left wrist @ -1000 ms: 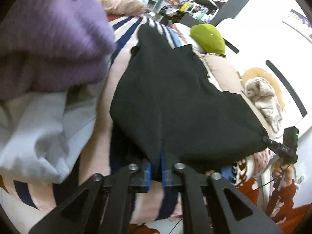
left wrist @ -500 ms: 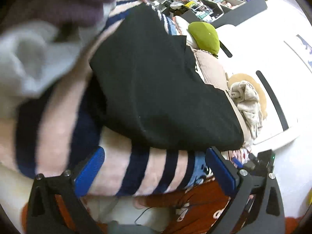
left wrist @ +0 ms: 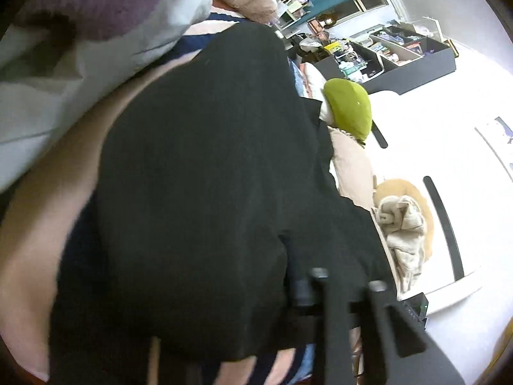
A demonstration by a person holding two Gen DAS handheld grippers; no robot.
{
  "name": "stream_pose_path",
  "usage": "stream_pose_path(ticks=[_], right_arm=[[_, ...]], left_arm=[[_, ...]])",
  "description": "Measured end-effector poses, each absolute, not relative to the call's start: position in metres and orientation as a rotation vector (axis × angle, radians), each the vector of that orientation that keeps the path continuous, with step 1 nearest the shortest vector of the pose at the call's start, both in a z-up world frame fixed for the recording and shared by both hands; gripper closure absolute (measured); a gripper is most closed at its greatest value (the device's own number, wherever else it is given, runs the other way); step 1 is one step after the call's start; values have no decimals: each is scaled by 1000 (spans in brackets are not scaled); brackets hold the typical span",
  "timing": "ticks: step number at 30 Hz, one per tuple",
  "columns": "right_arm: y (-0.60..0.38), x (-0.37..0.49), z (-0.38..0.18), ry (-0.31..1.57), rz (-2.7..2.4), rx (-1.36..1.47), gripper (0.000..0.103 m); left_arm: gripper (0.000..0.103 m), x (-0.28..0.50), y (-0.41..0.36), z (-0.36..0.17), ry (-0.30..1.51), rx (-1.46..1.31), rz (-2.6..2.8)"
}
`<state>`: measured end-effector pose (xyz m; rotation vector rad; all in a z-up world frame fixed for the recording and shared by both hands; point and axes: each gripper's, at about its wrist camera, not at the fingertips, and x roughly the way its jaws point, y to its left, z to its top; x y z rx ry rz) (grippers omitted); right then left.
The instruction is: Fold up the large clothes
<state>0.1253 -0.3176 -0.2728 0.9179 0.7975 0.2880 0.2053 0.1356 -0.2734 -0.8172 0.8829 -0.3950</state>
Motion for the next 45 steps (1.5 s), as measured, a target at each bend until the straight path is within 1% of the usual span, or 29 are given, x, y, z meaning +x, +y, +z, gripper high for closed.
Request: stream_pose_path(ticks=[3,7,10,11,12,13,14,15,17,19,21,22,24,25,27,29,32,34,35,36,38,40,42,45], right_arm=[[-313,116,-257,748,326,860,90],[-317,93,-243,724,389,851,91],[-316,67,-231,743,448,819,91],[-315,60,-230,751,457,808,91],[-318,52,-232,767,460,793,89],[-317,48,-235,785,451,774,88],[-316,47,-239,806,433,749,84],[-316,45,-245,835,413,731,79],[-318,45,-255,878,399,723,74],[-324,40,-252,886,405,708,70],[-335,28,-242,882,397,662,61],[-340,19,-236,885,385,628,59],[-347,8,-218,875,340,538,48],[-349,0,-205,857,314,489,48],[-358,-12,-177,806,298,421,46],[-357,-11,-146,755,325,385,43],[-344,7,-99,672,440,334,31],[-328,36,-71,648,500,317,30],[-319,51,-59,636,532,313,27],[-309,70,-46,620,580,314,18],[-294,110,-25,607,672,324,12],[-274,161,-13,624,690,329,12],[-259,212,-13,666,662,347,12],[-245,283,-34,746,600,331,12]], left_arm=[[89,191,130,-254,864,-728,-407],[89,152,131,-229,838,-686,-434],[88,116,138,-225,854,-671,-455],[83,107,139,-227,869,-660,-459],[76,100,140,-229,887,-642,-454],[71,95,141,-233,913,-610,-429],[59,92,142,-237,944,-583,-398],[50,89,147,-241,978,-567,-348],[46,77,164,-238,1002,-585,-273],[45,62,179,-224,965,-570,-254],[39,48,193,-199,918,-497,-212],[38,42,197,-185,886,-468,-202],[35,37,199,-155,822,-417,-210],[35,37,198,-142,795,-396,-223],[30,43,192,-112,738,-344,-268],[27,54,181,-82,689,-284,-327],[20,84,156,-40,619,-197,-415],[17,111,137,-15,576,-132,-462],[15,130,129,-3,575,-114,-489],[12,151,121,4,583,-116,-513],[9,198,102,15,618,-117,-540],[9,248,80,17,650,-77,-500],[8,296,60,7,689,-29,-476],[8,372,37,-36,796,-67,-499]])
